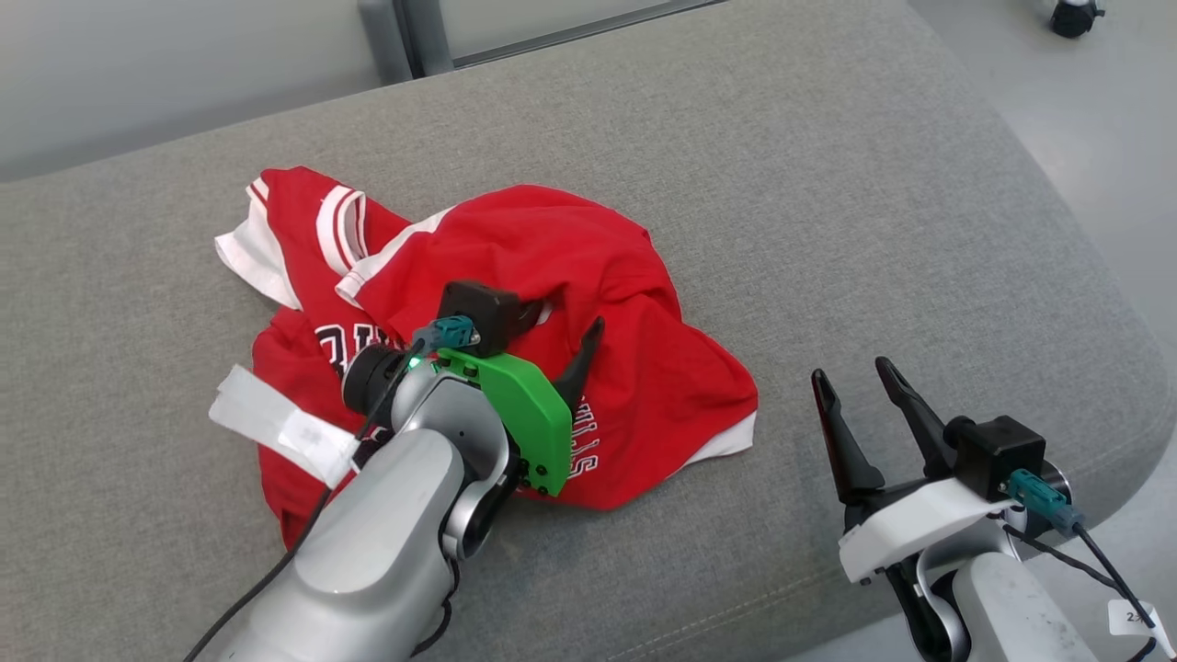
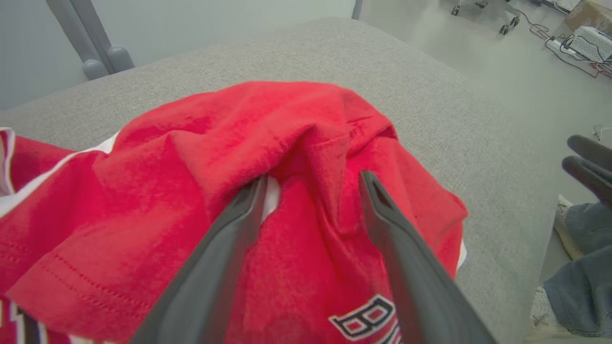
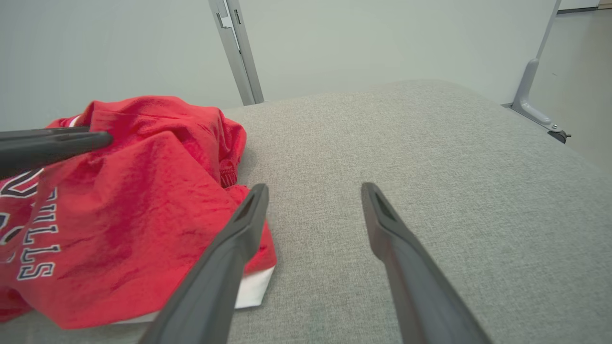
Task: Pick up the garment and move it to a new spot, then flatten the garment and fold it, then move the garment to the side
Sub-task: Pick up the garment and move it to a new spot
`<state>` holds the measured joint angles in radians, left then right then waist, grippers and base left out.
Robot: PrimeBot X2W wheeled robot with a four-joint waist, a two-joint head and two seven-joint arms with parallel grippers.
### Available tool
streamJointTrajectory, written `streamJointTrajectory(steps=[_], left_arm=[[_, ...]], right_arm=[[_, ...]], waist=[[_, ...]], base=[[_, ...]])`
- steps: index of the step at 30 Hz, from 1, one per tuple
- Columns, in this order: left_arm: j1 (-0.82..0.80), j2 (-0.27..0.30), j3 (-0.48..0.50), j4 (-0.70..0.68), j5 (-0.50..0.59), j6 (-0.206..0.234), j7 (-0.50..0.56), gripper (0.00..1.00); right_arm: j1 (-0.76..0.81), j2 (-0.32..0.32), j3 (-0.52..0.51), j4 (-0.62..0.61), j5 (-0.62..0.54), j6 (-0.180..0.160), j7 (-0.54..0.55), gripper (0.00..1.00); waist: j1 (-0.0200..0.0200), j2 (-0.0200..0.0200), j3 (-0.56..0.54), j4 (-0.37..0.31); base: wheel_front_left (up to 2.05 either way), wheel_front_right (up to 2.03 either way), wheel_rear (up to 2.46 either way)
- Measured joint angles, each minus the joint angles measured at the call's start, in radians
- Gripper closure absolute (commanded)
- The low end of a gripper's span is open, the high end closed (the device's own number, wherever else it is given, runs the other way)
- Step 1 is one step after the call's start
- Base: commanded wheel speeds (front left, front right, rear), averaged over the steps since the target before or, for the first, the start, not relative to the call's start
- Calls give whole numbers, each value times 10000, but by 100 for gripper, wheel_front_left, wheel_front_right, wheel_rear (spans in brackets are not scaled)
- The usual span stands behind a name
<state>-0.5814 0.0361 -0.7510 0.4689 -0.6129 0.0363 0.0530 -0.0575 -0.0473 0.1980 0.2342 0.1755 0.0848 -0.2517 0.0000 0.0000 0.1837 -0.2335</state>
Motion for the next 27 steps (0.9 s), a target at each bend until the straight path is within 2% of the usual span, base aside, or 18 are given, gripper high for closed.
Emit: streamJointTrajectory(steps=[7, 15, 27], left_arm=[[233, 4, 92, -604, -251, 90, -420, 0], [222, 33, 453, -495, 44, 359, -671, 0], [211, 184, 504, 349, 111, 476, -627, 0]], right_arm=[[83, 4, -71, 2, -17, 0, 0, 0], [100, 12, 38, 6, -77, 13, -2, 0], [99, 21, 288, 31, -98, 29, 0, 0]], waist=[[0, 0, -141, 258], [0, 0, -257, 408], [0, 0, -136, -24]], base=[[0, 0, 0], [0, 0, 0], [0, 0, 0]])
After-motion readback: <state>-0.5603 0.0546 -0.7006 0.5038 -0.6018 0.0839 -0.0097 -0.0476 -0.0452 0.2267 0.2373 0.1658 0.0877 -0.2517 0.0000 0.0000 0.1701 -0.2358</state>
